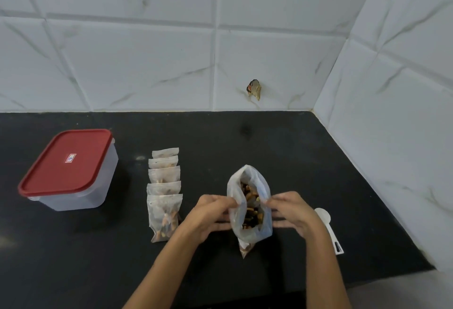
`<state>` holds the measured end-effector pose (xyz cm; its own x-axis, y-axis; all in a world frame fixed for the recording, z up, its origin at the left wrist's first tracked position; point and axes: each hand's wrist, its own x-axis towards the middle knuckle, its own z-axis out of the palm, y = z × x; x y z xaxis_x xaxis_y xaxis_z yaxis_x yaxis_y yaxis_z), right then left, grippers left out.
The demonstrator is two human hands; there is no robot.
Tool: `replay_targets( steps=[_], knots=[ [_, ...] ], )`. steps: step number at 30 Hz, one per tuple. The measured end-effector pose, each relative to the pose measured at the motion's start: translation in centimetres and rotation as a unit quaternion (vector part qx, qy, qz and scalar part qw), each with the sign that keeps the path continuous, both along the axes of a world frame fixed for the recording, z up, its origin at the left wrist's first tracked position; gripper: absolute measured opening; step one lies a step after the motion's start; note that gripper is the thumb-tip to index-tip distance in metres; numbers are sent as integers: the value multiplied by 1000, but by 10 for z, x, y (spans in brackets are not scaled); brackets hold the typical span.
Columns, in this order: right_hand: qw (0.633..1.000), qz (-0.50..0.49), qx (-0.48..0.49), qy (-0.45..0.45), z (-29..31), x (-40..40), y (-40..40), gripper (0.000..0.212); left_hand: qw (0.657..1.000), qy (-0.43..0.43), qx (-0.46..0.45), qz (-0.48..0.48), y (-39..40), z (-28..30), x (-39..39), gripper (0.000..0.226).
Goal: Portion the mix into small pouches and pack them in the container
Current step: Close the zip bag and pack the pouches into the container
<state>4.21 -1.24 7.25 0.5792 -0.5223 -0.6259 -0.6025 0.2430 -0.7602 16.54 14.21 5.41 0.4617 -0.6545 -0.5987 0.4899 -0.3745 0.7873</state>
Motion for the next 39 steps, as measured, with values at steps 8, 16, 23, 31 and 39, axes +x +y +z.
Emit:
replay_targets(
  steps=[8,16,23,31,39],
  knots=[
    [863,-90,-485,108,-9,20,26,16,911,-392,39,118,-9,-7,-13,16],
    [998,-37,-44,37,2,-16,11,29,996,70,1,61,-2,-1,-19,25],
    [992,-112,-7,-54,3,-31,14,28,984,151,-58,76,5,-6,-27,19],
    [896,-105,-417,112,-3,-3,62,24,975,-160,33,151,-3,-15,-50,19],
    [975,-134,87,-153,9,-35,33,16,957,163,-181,157,10,5,-46,11]
  ],
)
